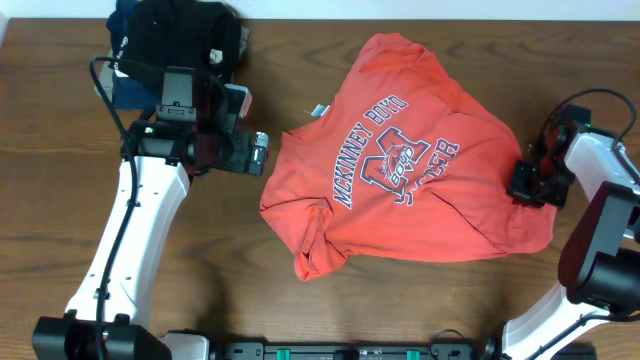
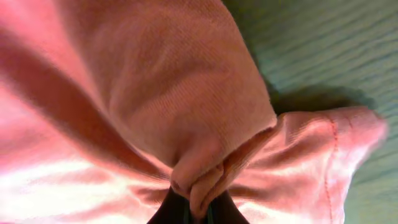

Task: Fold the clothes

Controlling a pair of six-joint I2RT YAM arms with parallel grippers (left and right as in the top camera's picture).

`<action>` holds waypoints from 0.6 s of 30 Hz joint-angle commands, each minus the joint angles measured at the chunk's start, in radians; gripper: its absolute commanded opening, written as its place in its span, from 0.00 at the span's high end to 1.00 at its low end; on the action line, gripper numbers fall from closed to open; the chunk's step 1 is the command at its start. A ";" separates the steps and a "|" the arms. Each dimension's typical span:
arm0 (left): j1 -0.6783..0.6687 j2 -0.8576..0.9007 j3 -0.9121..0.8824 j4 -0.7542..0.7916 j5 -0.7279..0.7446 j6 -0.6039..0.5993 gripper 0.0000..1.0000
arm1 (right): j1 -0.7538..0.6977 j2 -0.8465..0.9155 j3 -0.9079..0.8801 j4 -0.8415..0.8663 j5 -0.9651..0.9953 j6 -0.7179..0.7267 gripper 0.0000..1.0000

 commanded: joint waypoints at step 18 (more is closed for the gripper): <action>-0.001 -0.005 0.014 -0.002 -0.018 0.010 0.01 | 0.129 -0.106 0.469 -0.037 -0.098 0.008 0.99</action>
